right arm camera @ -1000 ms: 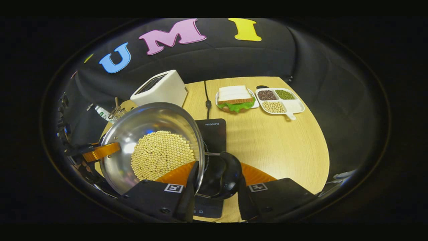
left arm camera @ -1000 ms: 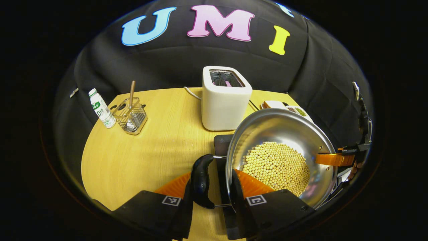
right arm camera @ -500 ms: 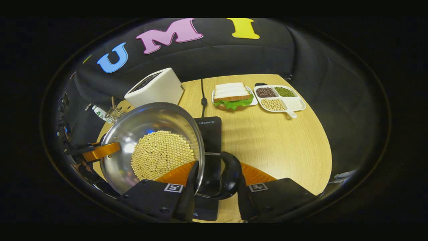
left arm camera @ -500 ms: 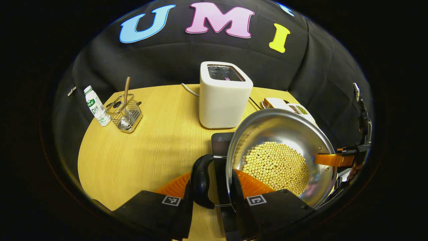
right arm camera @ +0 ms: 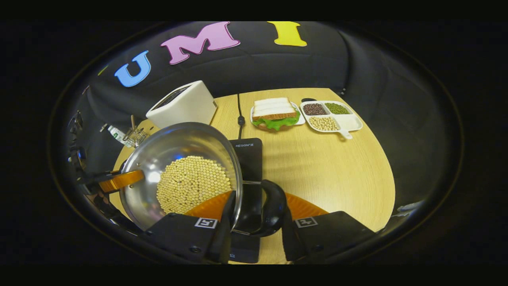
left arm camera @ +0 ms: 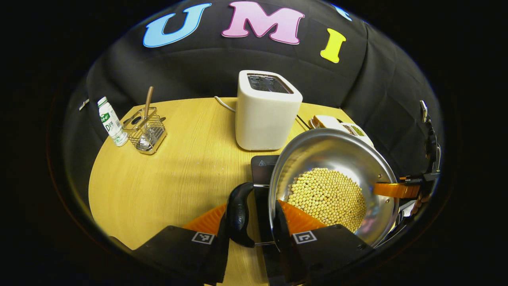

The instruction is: First push the handle of the pot to place it horizontally, then grasp the pot with both hands and set it on the induction cooktop.

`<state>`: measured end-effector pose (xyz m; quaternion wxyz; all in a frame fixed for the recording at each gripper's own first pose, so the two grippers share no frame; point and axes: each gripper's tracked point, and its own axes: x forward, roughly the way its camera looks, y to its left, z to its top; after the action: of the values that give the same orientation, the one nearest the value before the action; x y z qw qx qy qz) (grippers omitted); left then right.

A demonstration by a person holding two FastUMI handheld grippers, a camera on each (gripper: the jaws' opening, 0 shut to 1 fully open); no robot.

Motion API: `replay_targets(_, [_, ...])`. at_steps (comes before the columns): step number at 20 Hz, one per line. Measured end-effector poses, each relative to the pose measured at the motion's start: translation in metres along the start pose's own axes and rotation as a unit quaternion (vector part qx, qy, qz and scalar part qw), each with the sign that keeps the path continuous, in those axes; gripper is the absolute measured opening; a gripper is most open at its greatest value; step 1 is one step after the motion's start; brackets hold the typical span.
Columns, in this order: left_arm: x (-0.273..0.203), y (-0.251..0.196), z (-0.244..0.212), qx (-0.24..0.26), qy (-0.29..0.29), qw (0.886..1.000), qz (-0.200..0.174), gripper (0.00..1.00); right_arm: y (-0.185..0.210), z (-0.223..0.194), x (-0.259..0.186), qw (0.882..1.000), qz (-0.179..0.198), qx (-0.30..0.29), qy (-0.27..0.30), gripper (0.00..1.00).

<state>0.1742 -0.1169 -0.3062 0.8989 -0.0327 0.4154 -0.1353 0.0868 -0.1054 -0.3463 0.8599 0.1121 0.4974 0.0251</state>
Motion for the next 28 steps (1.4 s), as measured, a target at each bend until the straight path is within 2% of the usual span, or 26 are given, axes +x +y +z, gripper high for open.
replay_targets(9, [-0.001, 0.001, 0.001, 0.0, 0.003, 1.0, 0.002, 0.58, 0.0, 0.0, -0.001, 1.0, -0.002, 0.009, 0.007, 0.55])
replay_targets(10, [-0.001, 0.0, 0.0, -0.001, 0.003, 1.0, 0.002, 0.58, -0.001, 0.0, 0.0, 1.0, -0.002, 0.01, 0.007, 0.52])
replay_targets(11, [-0.002, 0.001, 0.0, -0.002, 0.003, 1.0, 0.002, 0.58, 0.0, 0.0, -0.001, 1.0, -0.002, 0.01, 0.007, 0.56])
replay_targets(14, [-0.002, 0.001, 0.002, -0.007, 0.0, 1.0, 0.004, 0.59, 0.0, 0.0, 0.0, 1.0, -0.002, 0.008, 0.007, 0.59])
replay_targets(15, [-0.001, 0.001, 0.001, -0.007, 0.0, 1.0, 0.004, 0.59, -0.001, 0.0, 0.0, 1.0, -0.003, 0.006, 0.007, 0.56])
replay_targets(17, [-0.003, 0.001, 0.001, -0.003, 0.001, 1.0, 0.005, 0.61, -0.002, 0.004, -0.001, 1.0, -0.013, -0.005, -0.003, 0.64])
replay_targets(19, [-0.005, 0.005, 0.009, 0.011, -0.012, 1.0, 0.022, 0.65, -0.004, 0.007, -0.002, 0.999, -0.028, -0.022, -0.013, 0.72])
replay_targets(20, [-0.008, 0.006, 0.015, 0.017, -0.022, 0.999, 0.027, 0.73, -0.004, 0.007, -0.001, 0.999, -0.031, -0.027, -0.016, 0.87])
replay_targets(21, [-0.01, 0.005, 0.019, 0.021, -0.028, 0.999, 0.029, 0.77, -0.003, 0.008, -0.005, 0.999, -0.031, -0.026, -0.014, 1.0])
replay_targets(22, [-0.011, 0.005, 0.022, 0.024, -0.033, 0.999, 0.032, 0.89, -0.003, 0.008, -0.004, 0.999, -0.034, -0.024, -0.015, 0.99])
replay_targets(23, [-0.016, 0.002, 0.025, 0.026, -0.039, 0.998, 0.03, 0.96, -0.004, 0.01, -0.007, 0.999, -0.037, -0.022, -0.018, 0.99])
replay_targets(28, [-0.037, 0.0, 0.033, 0.033, -0.064, 0.997, 0.042, 0.98, -0.002, 0.026, -0.032, 0.998, -0.039, -0.011, -0.055, 0.99])
